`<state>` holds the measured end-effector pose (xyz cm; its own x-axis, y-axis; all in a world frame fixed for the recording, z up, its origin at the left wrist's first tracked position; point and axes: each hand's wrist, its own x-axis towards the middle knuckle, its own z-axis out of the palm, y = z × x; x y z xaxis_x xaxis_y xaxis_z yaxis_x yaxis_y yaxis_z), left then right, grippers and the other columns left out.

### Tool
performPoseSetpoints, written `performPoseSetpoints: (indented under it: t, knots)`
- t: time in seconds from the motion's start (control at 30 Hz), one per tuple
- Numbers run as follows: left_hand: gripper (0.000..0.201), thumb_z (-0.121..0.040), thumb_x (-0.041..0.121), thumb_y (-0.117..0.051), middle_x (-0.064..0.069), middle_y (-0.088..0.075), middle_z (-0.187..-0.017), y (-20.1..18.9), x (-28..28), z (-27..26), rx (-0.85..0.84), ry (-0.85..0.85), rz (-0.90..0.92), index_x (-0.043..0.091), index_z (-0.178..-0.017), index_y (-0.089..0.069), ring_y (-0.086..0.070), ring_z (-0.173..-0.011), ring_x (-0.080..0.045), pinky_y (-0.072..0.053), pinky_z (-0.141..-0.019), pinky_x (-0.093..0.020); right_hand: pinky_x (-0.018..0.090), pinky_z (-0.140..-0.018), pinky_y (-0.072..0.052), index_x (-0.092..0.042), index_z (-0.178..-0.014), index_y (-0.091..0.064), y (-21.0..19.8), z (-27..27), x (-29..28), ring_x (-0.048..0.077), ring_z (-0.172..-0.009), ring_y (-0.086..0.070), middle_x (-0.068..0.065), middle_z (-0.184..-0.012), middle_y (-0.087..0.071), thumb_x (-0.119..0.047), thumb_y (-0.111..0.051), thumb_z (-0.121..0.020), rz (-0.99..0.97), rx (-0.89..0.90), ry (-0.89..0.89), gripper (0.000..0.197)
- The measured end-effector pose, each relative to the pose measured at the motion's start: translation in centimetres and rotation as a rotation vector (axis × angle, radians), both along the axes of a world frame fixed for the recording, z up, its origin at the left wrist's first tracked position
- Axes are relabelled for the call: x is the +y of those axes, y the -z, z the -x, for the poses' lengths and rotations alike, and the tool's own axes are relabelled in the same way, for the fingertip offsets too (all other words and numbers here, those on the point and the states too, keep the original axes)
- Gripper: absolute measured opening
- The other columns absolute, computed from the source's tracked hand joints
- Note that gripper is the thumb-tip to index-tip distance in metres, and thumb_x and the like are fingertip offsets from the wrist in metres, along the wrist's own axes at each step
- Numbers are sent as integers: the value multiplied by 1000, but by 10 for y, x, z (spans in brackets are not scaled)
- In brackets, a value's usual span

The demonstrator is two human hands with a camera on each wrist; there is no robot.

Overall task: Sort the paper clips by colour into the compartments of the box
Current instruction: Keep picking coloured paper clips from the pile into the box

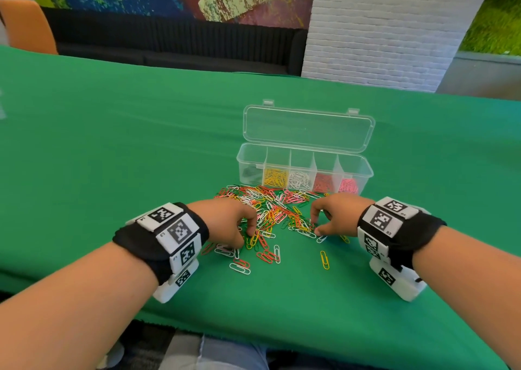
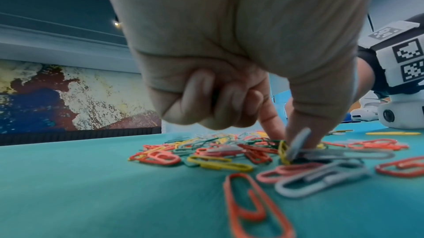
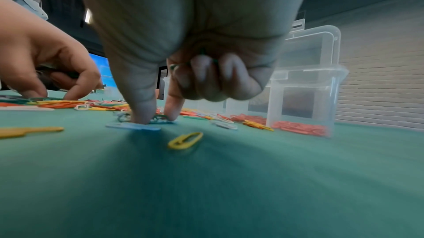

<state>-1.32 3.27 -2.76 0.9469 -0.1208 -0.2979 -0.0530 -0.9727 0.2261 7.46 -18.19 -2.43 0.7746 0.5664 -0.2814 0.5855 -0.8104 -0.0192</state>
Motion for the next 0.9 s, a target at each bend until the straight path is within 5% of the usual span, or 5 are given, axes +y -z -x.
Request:
performPoseSetpoints:
  t: [0.3, 0.43, 0.67, 0.9]
  knots:
    - [8, -87, 27, -62, 13, -43, -67, 2, 2, -4, -7, 39, -21, 24, -94, -63, -39, -59, -1, -30, -51, -20, 19, -54, -36, -31, -68, -45, 2, 2, 0, 5, -61, -43, -13, -69, -47, -36, -60, -87, 19, 20, -25, 25]
    - [4, -87, 29, -63, 12, -46, -67, -3, 9, -5, 8, 2, 47, 26, -89, -63, -42, -60, -4, -34, -55, -22, 25, -64, -43, -29, -66, -43, -2, 6, -5, 10, -65, -45, -10, -69, -47, -28, -57, -86, -8, 42, 11, 24]
    - [16, -93, 22, -43, 4, -48, -72, -12, 13, -6, 13, -128, 194, 20, -77, -44, -41, -61, -13, -39, -59, -24, 25, -68, -34, -17, -64, -33, -9, 11, -5, 11, -60, -34, -2, -65, -36, -18, -30, -98, -198, 195, 157, 33]
    - [20, -90, -3, -44, -1, -57, -64, -15, 6, -4, 109, -324, 746, 14, -81, -44, -41, -47, -9, -31, -41, -16, 21, -47, -30, -17, -58, -41, -12, 11, -5, 13, -46, -31, -1, -54, -38, -19, -32, -95, -399, 323, 275, 38]
